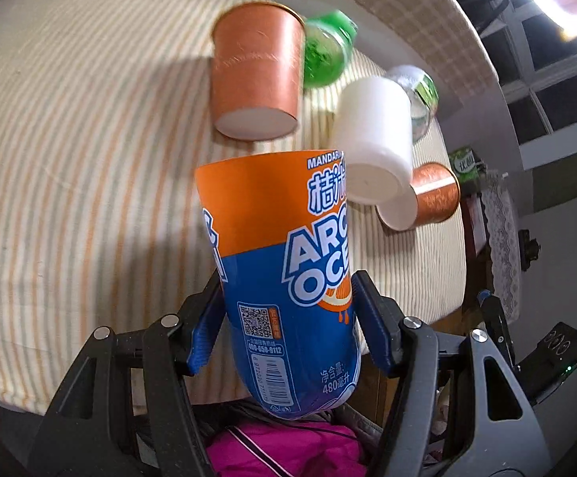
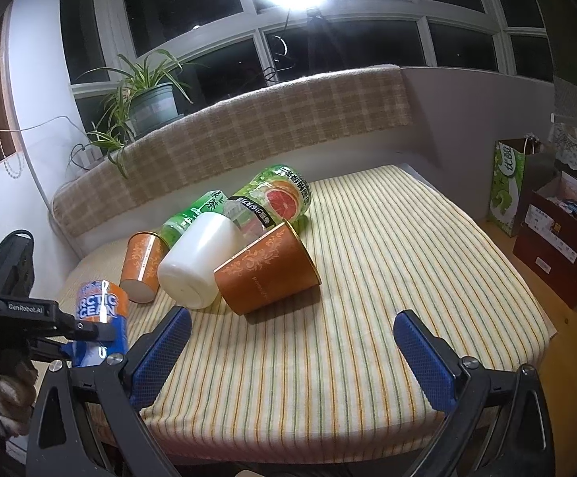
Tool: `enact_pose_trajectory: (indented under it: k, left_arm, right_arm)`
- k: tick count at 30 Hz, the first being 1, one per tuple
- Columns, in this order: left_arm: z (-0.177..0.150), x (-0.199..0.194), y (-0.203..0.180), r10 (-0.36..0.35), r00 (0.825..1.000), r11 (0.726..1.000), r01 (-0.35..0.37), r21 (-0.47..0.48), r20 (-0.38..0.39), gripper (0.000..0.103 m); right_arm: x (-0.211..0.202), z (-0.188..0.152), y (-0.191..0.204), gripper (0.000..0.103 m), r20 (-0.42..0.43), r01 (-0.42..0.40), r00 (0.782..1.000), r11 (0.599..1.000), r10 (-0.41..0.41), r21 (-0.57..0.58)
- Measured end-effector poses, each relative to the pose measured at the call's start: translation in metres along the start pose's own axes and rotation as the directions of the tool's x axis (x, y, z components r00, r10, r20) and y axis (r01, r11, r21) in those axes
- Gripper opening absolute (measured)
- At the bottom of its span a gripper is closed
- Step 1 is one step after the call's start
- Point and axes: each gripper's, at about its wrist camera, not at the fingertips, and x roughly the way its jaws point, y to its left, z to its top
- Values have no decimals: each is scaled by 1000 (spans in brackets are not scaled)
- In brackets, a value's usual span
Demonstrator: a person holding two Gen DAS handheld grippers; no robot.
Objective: Flip cup upright
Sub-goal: 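Lift the bottle with the left gripper and tilt it upright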
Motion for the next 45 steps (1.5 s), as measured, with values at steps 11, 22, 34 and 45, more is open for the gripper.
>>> enact_pose_trajectory:
  k: [11,22,34,45]
  left_arm:
    - [3,19,-28,67,997,989,-62,133,-35,65]
    - [6,12,-26,76,996,985,-70,156,-36,67]
    - [-13,-45,-19,101,987,978,-121,172,125,67]
    - [-44,-103,0,163,882,978,-203,43,442,67]
  right_arm:
    - [0,1,-6,103,0,6,1000,1000,-6,13]
    - [1,2,1,103,-13,-26,1000,1000,26,-8]
    - [16,21,23,103,-131,-248,959,968,250,32]
    - [59,29,66,103,-325,-426,845,902,425,73]
